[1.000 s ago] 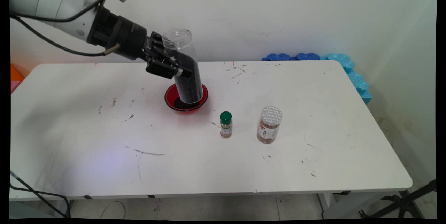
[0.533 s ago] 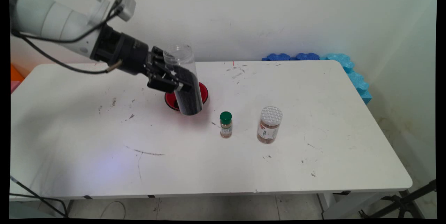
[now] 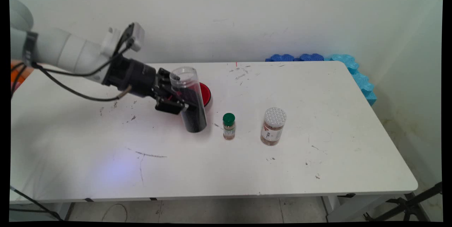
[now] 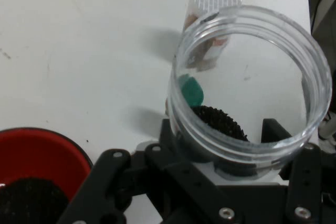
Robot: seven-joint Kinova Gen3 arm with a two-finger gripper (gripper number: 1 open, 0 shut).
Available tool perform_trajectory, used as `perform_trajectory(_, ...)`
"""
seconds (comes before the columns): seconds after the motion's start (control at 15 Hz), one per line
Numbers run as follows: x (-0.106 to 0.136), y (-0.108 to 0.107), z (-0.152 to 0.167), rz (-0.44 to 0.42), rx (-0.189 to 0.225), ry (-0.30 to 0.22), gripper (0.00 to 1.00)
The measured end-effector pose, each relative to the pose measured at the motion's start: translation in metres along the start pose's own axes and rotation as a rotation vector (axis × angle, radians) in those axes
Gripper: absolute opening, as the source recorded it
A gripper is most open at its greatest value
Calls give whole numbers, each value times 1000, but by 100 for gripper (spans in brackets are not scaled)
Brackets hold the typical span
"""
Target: Place the picked object on the table
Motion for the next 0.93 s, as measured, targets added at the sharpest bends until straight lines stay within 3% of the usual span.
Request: perform_trajectory(0.93,-65,-7,47,13,5,-16,0)
